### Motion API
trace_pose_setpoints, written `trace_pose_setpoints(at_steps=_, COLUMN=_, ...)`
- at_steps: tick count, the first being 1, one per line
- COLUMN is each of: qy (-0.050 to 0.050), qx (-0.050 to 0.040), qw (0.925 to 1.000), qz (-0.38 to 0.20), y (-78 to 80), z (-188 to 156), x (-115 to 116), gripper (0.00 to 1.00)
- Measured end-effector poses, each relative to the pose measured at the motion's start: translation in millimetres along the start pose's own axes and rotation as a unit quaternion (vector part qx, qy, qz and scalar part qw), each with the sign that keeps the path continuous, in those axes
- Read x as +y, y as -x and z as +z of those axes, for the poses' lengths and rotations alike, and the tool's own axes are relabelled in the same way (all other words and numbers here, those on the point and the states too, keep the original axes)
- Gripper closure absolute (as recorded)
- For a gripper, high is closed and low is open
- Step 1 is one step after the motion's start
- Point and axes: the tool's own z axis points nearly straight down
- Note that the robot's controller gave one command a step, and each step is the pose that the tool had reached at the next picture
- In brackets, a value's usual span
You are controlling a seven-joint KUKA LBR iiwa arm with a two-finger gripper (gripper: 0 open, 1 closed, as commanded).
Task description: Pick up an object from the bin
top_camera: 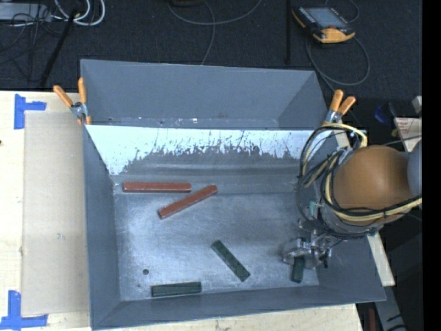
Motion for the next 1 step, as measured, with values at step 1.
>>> trace_pose_setpoints(at_steps=1, qy=-0.004, qx=0.0003, qw=0.9997, qz=-0.022, y=-8.6, z=-132.5, x=1.1, gripper=1.0)
